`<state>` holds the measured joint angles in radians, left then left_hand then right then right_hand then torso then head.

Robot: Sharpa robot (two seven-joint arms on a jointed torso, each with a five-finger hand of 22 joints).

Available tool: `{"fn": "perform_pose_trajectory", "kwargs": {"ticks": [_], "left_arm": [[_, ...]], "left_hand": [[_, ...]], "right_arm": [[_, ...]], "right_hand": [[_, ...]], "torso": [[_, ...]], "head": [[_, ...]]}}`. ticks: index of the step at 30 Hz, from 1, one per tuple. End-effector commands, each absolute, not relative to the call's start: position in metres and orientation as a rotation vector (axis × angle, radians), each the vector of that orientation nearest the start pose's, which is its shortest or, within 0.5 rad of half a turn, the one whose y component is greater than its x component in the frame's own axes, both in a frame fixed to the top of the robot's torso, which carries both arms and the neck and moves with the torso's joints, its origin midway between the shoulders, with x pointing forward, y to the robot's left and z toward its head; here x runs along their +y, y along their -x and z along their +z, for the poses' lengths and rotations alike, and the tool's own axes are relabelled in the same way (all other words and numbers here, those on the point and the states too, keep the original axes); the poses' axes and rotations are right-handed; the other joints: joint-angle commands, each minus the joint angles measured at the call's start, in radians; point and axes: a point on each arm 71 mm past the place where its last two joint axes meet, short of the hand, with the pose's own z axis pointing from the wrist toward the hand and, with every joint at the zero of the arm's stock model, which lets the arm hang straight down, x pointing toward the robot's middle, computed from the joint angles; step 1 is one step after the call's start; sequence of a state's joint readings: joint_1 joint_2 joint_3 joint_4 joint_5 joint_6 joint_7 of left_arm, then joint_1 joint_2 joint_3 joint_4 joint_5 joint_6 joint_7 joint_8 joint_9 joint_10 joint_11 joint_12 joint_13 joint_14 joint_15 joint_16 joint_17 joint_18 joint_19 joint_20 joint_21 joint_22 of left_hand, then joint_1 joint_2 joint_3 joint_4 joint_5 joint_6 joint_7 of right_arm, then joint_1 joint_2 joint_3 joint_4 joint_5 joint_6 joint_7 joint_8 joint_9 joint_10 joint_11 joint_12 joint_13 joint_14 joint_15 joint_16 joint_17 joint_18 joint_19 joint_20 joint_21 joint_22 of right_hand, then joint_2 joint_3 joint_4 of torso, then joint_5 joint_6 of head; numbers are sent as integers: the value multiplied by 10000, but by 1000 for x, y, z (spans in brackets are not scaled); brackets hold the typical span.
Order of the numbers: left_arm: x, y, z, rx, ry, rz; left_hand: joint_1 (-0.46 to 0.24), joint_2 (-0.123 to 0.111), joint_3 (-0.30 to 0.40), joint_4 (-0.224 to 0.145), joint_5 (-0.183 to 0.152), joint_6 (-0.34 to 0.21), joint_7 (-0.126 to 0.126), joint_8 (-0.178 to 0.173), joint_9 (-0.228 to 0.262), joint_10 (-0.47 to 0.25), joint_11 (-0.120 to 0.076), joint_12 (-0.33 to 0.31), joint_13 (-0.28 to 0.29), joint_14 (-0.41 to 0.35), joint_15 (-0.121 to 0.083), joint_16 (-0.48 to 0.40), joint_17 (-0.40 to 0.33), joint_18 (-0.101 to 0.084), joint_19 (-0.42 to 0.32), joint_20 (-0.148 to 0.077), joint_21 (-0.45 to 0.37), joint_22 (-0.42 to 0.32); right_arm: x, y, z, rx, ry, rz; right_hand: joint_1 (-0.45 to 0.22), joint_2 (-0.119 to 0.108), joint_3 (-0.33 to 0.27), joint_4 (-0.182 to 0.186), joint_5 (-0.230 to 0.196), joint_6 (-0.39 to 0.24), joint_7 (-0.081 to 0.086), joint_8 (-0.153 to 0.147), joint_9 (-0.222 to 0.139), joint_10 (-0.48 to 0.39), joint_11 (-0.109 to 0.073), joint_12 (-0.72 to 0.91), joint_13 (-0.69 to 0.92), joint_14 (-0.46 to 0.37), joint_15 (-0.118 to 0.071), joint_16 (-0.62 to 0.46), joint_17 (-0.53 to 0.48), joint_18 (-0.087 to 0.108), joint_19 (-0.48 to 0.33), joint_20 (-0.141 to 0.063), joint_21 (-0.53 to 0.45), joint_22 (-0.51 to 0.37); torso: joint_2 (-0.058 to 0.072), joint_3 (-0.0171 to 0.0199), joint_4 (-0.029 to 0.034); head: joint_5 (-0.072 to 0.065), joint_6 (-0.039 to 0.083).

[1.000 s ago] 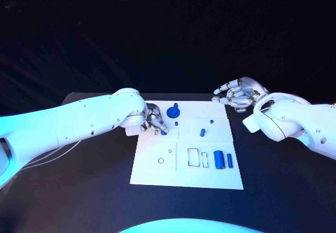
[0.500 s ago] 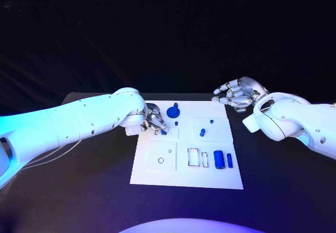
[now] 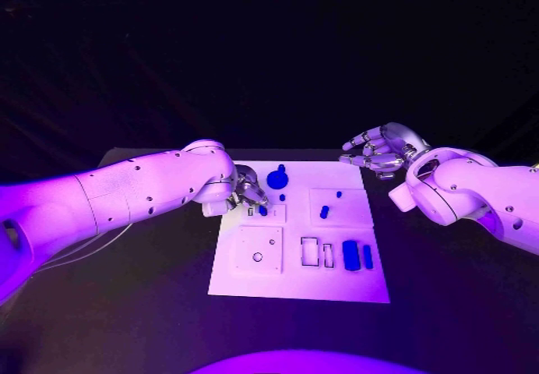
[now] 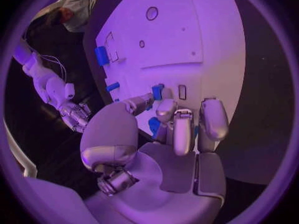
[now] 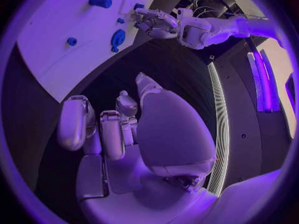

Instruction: Assemble the parts on the task board

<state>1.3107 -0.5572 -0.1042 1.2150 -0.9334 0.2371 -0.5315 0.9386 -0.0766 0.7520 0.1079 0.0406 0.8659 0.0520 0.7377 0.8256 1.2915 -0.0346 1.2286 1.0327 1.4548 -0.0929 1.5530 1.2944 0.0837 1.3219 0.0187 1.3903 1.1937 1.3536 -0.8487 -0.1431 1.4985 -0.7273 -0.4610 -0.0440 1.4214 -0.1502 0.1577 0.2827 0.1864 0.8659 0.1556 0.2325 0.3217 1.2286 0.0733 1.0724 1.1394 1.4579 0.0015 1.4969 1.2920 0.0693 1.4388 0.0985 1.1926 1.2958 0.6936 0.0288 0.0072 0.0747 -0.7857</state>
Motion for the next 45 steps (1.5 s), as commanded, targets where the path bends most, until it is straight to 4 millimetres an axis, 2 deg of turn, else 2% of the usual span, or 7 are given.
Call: {"fn": "perform_pose_trajectory", "kwargs": {"ticks": [1, 16, 26, 31, 33, 45], "left_arm": [[153, -530, -219, 24327, 1803, -4133], [153, -531, -220, 24420, 1662, -4026], [153, -530, -220, 24518, 1522, -4003], [153, -530, -220, 24494, 1523, -3978], [154, -530, -220, 24466, 1535, -3973], [155, -531, -220, 24415, 1574, -3951]], "left_hand": [[-34, 600, 627, 138, 223, 1328, -462, 474, 300, 597, -196, 149, 183, 1160, -63, 177, 2762, -87, 247, -32, 221, 185], [-148, 695, 461, 248, 158, 1385, -472, 450, 301, 619, -202, 149, 201, 1160, -66, 178, 2764, -87, 248, -36, 216, 184], [-23, 297, 71, -69, 158, 1381, -496, 389, 330, 635, -221, 114, 203, 1160, -77, 178, 2764, -92, 265, -47, 217, 214], [-44, 187, -45, -81, 162, 1382, -492, 371, 334, 642, -219, 112, 215, 1160, -76, 178, 2764, -93, 267, -49, 216, 218], [-154, 76, -260, 22, 163, 1402, -487, 342, 334, 641, -215, 92, 206, 1160, -72, 178, 2764, -94, 268, -47, 213, 220], [-353, -64, -772, 345, 162, 1458, -493, 285, 341, 667, -216, 92, 251, 1160, -74, 178, 2764, -94, 273, -48, 206, 231]], "right_arm": [[-225, -508, -150, 16392, -5228, 8945], [-224, -507, -150, 16398, -5090, 8966], [-224, -507, -150, 16402, -5064, 8966], [-224, -507, -150, 16387, -5062, 8967], [-224, -507, -150, 16382, -5062, 8968], [-224, -507, -150, 16371, -5064, 8963]], "right_hand": [[-124, -97, 245, 21, 234, -93, 26, 265, 41, -177, -14, -129, -66, 819, -55, -79, 1730, 121, -205, 2, -142, 453], [-124, -97, 245, 21, 234, -93, 26, 265, 41, -177, -14, -129, -66, 819, -55, -79, 1730, 121, -205, 2, -142, 453], [-129, -109, 256, 21, 234, -103, 26, 281, 41, -180, -13, -131, -71, 816, -55, -87, 1721, 122, -206, 1, -152, 450], [-129, -109, 256, 21, 234, -103, 26, 281, 41, -180, -13, -131, -71, 816, -55, -87, 1721, 122, -206, 1, -152, 450], [-136, -115, 260, 24, 233, -110, 27, 289, 41, -183, -13, -134, -75, 816, -55, -89, 1719, 123, -208, 1, -162, 446], [-136, -115, 260, 24, 233, -110, 27, 289, 41, -183, -13, -134, -75, 816, -55, -89, 1719, 123, -208, 1, -162, 446]], "torso": [[-4, -1, -2], [-6, -4, -4], [-13, -9, 9], [-9, -10, 11], [-6, -8, 7], [-14, -4, 8]], "head": [[-3, -2], [-46, -23], [-68, -47], [-69, -49], [-69, -54], [-77, -92]]}}
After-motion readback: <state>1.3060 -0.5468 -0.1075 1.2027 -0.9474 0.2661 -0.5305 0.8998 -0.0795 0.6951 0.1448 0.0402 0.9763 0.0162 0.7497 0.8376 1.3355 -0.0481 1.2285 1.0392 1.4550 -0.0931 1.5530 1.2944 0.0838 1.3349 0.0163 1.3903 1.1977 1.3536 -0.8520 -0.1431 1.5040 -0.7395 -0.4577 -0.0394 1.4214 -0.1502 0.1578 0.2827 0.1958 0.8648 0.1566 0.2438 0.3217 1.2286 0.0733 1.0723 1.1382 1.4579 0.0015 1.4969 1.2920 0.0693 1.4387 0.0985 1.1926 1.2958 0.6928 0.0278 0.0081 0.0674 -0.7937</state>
